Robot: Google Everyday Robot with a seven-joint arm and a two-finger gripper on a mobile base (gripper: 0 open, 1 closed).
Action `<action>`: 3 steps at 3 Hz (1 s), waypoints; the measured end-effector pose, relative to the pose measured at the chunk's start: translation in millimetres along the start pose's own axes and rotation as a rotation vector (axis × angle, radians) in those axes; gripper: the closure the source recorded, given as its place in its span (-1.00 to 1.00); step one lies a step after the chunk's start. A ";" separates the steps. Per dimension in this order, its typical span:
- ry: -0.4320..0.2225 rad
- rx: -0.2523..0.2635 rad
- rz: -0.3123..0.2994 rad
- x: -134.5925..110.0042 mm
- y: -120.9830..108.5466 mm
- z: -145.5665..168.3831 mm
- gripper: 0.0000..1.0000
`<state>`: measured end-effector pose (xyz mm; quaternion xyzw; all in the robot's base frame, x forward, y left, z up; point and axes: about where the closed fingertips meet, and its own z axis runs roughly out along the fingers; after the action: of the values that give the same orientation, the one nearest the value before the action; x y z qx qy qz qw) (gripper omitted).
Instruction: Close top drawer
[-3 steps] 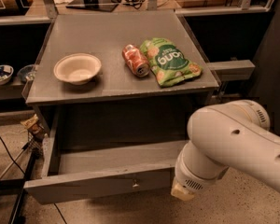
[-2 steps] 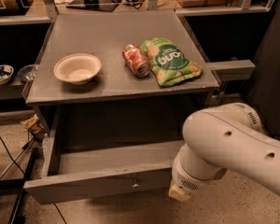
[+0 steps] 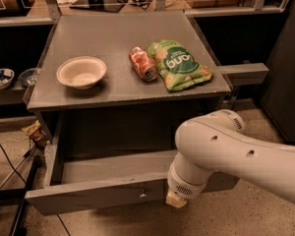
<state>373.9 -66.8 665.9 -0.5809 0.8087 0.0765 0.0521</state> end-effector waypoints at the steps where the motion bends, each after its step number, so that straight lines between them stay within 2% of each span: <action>1: 0.000 -0.001 0.000 -0.1 0.1 0.4 0.62; 2: 0.000 -0.001 0.000 -0.1 0.1 0.4 0.16; 3: 0.000 -0.001 0.000 -0.1 0.1 0.4 -0.46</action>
Offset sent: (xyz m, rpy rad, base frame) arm -0.0001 0.0002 -0.0004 0.0000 0.0009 0.0006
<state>373.8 -66.7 665.5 -0.5811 0.8086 0.0767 0.0517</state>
